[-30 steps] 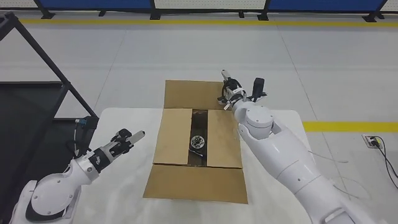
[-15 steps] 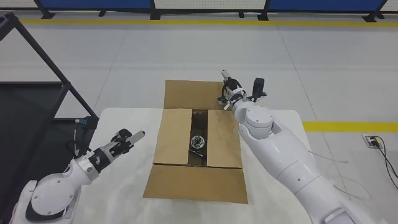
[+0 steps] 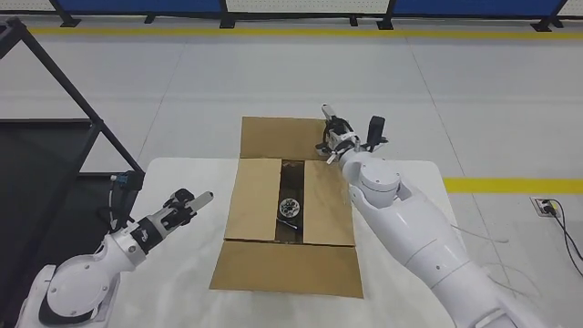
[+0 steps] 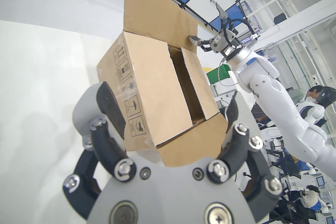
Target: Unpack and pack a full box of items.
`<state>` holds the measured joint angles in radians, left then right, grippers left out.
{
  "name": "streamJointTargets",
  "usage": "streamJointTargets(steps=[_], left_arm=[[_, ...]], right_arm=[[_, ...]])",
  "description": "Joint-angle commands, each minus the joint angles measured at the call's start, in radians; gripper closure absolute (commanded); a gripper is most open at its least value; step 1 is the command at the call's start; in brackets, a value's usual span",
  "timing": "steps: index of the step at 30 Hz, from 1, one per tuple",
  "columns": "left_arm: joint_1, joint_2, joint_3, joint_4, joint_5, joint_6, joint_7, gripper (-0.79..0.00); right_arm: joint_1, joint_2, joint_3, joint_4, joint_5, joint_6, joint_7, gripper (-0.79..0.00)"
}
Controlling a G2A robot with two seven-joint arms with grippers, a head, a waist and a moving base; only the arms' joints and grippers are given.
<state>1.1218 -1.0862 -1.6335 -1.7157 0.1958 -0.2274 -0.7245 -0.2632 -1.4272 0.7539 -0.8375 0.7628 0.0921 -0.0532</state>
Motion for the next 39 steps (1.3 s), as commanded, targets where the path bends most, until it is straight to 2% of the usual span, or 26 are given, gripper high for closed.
streamJointTargets(steps=[1,4,9,16,18,22,33,39], left_arm=[[0.005,0.001,-0.003,-0.003,-0.016,-0.003,0.016,-0.785],[0.008,0.002,-0.008,-0.002,-0.030,-0.003,0.023,-0.785],[0.014,0.005,-0.012,-0.003,-0.043,0.001,0.036,-0.785],[0.022,0.010,-0.024,-0.003,-0.061,0.005,0.052,-0.785],[0.024,0.011,-0.027,-0.003,-0.067,0.007,0.054,-0.785],[0.026,0.014,-0.029,-0.003,-0.072,0.011,0.055,-0.785],[0.026,0.014,-0.028,-0.002,-0.074,0.013,0.055,-0.785],[0.026,0.014,-0.028,-0.002,-0.074,0.013,0.055,-0.785]], right_arm=[[-0.019,0.010,0.030,-0.020,-0.005,-0.021,0.046,-0.785],[-0.040,0.020,0.066,-0.047,-0.021,-0.014,0.065,-0.785],[-0.049,0.015,0.088,-0.060,-0.044,0.036,-0.007,-0.785],[-0.016,-0.025,0.069,-0.001,-0.060,0.073,-0.125,-0.785],[0.001,-0.042,0.049,0.029,-0.091,0.078,-0.193,-0.785],[0.028,-0.074,0.025,0.093,-0.101,0.086,-0.227,-0.785],[0.091,-0.140,-0.017,0.244,-0.141,0.153,-0.149,-0.785],[0.101,-0.158,-0.006,0.279,-0.160,0.103,-0.103,-0.785]])
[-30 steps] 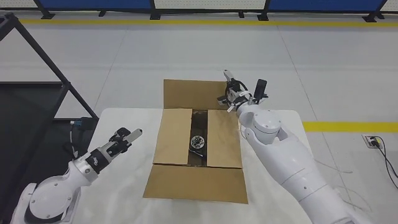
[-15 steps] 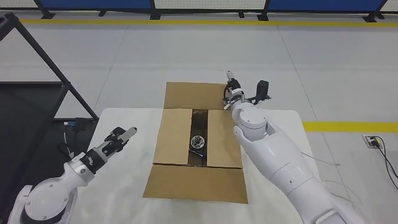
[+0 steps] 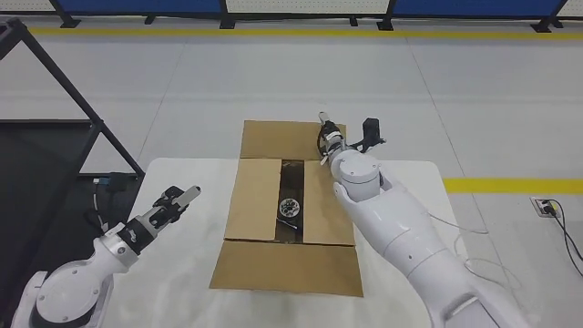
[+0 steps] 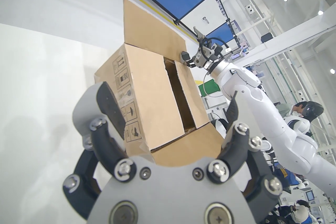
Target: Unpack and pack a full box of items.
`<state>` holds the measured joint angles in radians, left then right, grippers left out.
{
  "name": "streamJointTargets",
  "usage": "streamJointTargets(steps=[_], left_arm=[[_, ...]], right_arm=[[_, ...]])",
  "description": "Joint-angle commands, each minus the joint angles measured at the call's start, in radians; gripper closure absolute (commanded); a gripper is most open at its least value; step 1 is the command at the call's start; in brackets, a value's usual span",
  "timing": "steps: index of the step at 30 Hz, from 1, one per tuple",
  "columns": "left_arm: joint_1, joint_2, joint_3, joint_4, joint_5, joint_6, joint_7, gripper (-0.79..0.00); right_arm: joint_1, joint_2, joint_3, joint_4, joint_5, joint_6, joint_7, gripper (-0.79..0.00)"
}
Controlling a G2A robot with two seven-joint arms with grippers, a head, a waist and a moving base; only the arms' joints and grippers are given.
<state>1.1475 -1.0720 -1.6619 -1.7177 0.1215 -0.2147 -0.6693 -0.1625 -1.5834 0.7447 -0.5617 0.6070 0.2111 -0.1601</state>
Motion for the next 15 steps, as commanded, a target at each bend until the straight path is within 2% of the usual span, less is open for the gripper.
streamJointTargets(steps=[1,10,15], left_arm=[[0.000,0.000,0.000,0.000,0.000,0.000,0.000,-0.785],[0.000,0.000,0.000,0.000,0.000,0.000,0.000,-0.785],[0.010,0.000,0.003,-0.009,0.003,0.003,0.019,-0.785]], right_arm=[[-0.002,-0.004,0.009,0.005,-0.005,-0.042,-0.003,-0.785],[-0.020,-0.017,0.070,-0.002,0.010,-0.199,-0.016,-0.785],[-0.019,-0.028,0.091,0.010,0.011,-0.181,-0.045,-0.785]])
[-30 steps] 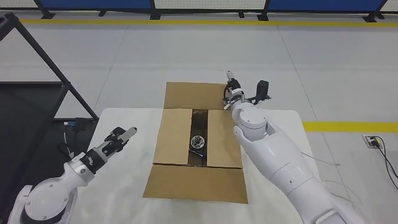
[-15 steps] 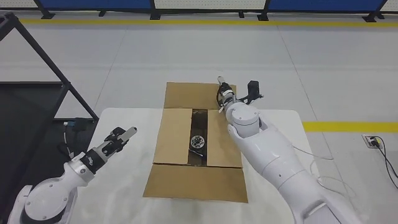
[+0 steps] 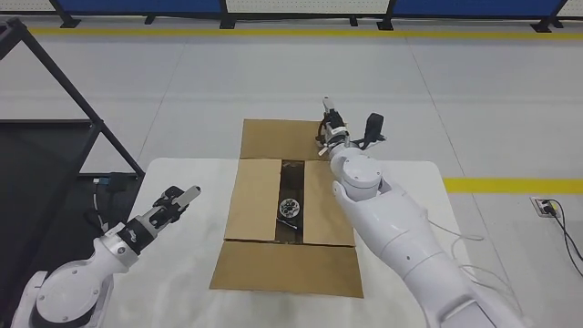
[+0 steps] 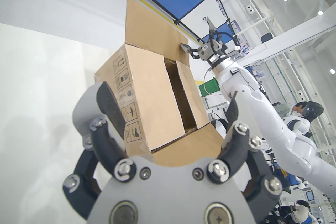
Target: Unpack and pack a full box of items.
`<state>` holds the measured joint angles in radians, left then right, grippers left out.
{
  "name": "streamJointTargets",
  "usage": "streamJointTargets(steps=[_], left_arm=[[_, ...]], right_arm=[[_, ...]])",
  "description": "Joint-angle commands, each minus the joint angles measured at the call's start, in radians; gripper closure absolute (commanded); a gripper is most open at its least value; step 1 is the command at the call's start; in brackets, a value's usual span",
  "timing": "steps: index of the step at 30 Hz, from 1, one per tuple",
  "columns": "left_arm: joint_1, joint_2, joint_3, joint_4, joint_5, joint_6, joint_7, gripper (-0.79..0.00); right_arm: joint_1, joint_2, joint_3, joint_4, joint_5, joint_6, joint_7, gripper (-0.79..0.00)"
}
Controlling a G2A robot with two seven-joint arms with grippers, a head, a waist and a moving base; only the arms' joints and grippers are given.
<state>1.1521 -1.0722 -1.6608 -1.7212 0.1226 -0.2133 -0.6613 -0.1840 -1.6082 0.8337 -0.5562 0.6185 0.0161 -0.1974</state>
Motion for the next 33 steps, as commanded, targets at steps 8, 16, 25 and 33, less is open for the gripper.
streamJointTargets(steps=[8,16,25,33], left_arm=[[0.012,0.004,0.004,-0.015,0.004,0.009,0.022,-0.785],[0.011,0.007,0.011,-0.017,0.005,0.021,0.031,-0.785],[0.002,0.009,0.007,-0.014,0.013,0.056,0.074,-0.785],[-0.001,0.015,-0.027,-0.010,0.002,0.055,0.081,-0.785]], right_arm=[[0.027,-0.036,0.006,0.064,-0.007,0.083,-0.026,-0.785],[0.049,-0.057,0.021,0.124,-0.019,0.071,0.009,-0.785],[0.020,-0.025,0.054,0.083,-0.098,-0.062,0.304,-0.785],[-0.068,0.051,0.111,-0.107,-0.225,-0.100,0.662,-0.785]])
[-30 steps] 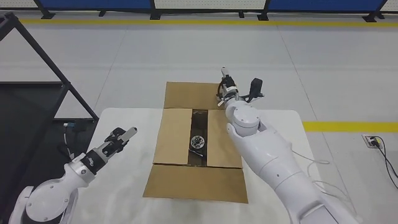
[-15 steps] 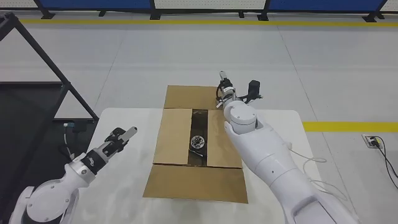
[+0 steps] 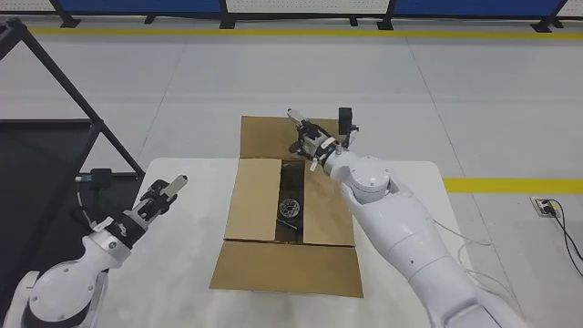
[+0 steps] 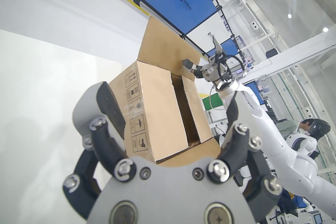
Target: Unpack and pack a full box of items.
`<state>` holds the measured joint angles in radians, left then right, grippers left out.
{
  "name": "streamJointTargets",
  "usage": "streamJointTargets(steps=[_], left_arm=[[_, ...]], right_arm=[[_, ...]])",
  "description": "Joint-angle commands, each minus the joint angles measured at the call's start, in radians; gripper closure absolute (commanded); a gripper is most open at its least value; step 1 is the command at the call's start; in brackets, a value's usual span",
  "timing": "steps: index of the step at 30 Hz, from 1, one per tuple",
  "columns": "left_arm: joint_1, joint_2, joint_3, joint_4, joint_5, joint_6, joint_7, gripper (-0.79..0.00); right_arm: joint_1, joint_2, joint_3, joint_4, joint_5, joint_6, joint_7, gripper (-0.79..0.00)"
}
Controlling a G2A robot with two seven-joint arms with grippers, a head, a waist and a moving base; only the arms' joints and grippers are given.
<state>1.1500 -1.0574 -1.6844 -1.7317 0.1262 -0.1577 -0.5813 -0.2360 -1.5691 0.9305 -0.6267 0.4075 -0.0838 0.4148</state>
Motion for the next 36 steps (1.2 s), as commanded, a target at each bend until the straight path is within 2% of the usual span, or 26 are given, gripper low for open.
streamJointTargets(steps=[1,7,10,22,31,36], left_arm=[[0.001,0.001,-0.006,0.001,-0.002,-0.001,0.001,-0.785],[0.005,0.004,-0.014,0.003,-0.007,-0.003,0.005,-0.785],[0.008,0.006,-0.016,0.002,0.000,-0.009,-0.001,-0.785],[0.014,0.006,-0.011,-0.001,-0.006,-0.011,0.003,-0.785],[0.014,0.010,-0.022,0.030,0.001,0.000,0.017,-0.785],[0.015,0.012,-0.033,0.039,-0.007,0.010,0.030,-0.785]], right_arm=[[-0.034,0.023,0.026,-0.073,-0.028,0.002,0.085,-0.785],[-0.153,0.089,0.120,-0.308,-0.106,0.060,0.272,-0.785],[-0.197,0.109,0.153,-0.390,-0.144,0.103,0.296,-0.785],[-0.218,0.111,0.134,-0.415,-0.179,0.093,0.325,-0.785],[-0.197,0.114,0.056,-0.419,-0.346,0.233,0.389,-0.785],[-0.170,0.100,0.009,-0.372,-0.368,0.270,0.403,-0.785]])
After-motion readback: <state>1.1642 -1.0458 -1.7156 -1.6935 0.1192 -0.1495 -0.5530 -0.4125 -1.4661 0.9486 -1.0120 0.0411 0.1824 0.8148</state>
